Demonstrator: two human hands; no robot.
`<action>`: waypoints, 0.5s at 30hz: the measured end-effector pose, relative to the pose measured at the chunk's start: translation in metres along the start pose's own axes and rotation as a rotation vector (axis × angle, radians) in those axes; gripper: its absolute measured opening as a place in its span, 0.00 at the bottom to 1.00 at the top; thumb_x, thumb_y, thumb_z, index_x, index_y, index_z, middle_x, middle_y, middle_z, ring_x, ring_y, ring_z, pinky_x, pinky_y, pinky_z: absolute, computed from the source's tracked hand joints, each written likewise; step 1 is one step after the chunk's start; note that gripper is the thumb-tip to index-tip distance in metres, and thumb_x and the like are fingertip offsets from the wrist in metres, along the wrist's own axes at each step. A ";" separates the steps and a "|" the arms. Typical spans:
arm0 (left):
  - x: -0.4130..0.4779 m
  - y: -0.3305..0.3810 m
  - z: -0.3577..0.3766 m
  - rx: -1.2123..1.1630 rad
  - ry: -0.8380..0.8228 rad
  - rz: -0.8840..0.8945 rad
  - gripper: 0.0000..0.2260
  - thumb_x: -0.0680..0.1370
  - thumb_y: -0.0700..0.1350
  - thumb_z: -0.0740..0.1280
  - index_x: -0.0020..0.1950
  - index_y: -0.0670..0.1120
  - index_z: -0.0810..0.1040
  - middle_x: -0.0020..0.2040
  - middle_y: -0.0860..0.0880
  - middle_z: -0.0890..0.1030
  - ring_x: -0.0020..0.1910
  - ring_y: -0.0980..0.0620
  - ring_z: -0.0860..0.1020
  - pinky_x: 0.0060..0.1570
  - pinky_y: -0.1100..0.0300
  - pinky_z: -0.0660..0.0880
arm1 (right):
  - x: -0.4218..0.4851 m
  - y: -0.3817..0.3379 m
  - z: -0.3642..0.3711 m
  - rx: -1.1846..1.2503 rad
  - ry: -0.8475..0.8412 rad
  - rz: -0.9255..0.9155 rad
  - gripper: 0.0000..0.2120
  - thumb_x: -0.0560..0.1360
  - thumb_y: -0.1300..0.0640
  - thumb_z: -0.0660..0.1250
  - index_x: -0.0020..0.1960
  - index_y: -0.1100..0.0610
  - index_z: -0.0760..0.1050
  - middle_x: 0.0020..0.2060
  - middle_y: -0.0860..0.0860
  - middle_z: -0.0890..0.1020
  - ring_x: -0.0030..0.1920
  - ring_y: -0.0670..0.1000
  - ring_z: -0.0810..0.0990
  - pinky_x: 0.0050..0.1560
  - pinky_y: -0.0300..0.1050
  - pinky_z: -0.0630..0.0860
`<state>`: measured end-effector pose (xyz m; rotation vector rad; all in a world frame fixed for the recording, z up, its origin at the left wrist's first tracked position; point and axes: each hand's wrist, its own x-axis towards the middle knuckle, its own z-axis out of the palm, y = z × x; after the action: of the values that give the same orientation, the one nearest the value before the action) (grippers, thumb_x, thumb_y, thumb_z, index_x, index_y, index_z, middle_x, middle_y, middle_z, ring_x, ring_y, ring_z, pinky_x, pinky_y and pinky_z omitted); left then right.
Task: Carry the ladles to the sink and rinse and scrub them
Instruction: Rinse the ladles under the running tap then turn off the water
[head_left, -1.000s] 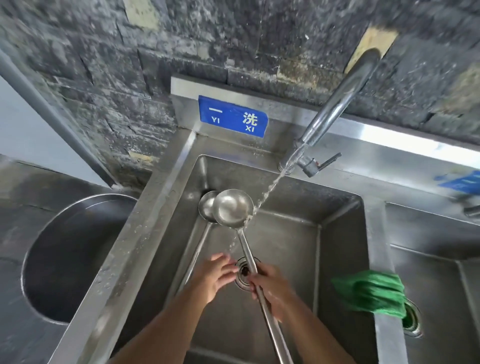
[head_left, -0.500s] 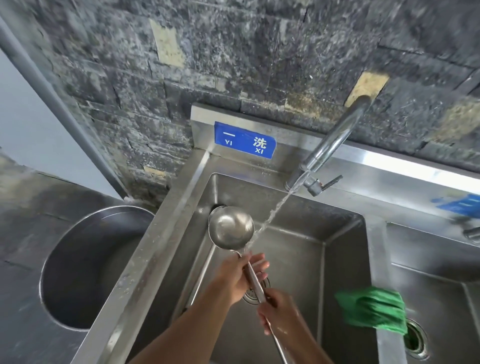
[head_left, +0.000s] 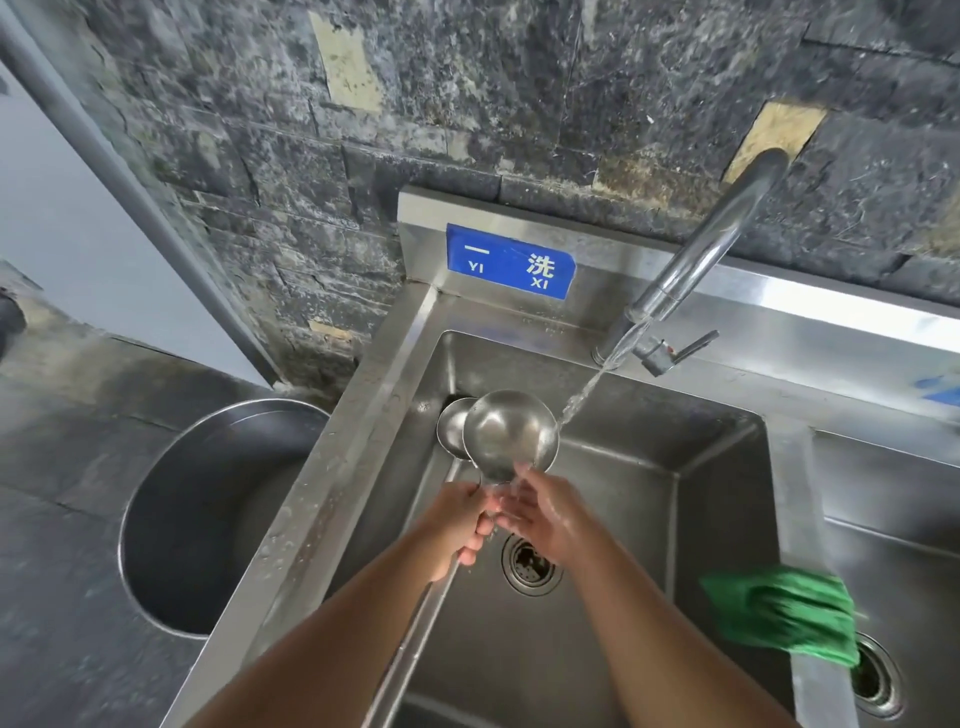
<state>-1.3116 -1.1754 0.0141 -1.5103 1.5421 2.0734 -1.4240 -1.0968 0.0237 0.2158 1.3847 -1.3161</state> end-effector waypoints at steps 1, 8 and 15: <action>-0.004 0.002 -0.006 0.075 0.003 0.021 0.14 0.84 0.48 0.56 0.51 0.40 0.76 0.27 0.51 0.68 0.19 0.57 0.60 0.20 0.67 0.58 | 0.006 -0.001 0.002 0.044 0.011 0.018 0.11 0.81 0.58 0.64 0.53 0.67 0.76 0.42 0.61 0.82 0.45 0.58 0.82 0.51 0.52 0.78; -0.033 0.013 -0.061 0.685 -0.107 0.053 0.17 0.84 0.49 0.55 0.48 0.40 0.77 0.28 0.49 0.69 0.19 0.54 0.64 0.21 0.63 0.63 | 0.027 0.017 -0.005 0.080 0.095 0.102 0.09 0.75 0.76 0.61 0.50 0.66 0.74 0.42 0.64 0.81 0.42 0.60 0.80 0.50 0.58 0.77; -0.035 0.010 -0.058 1.260 -0.105 0.160 0.17 0.81 0.52 0.60 0.42 0.41 0.77 0.42 0.40 0.84 0.32 0.50 0.76 0.40 0.60 0.74 | 0.016 0.016 -0.015 -0.879 -0.084 -0.298 0.12 0.73 0.71 0.63 0.37 0.57 0.77 0.32 0.54 0.75 0.36 0.54 0.72 0.36 0.48 0.69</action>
<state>-1.2650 -1.2109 0.0488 -0.7546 2.2323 0.7408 -1.4258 -1.0887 -0.0022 -0.6502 1.8326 -0.8174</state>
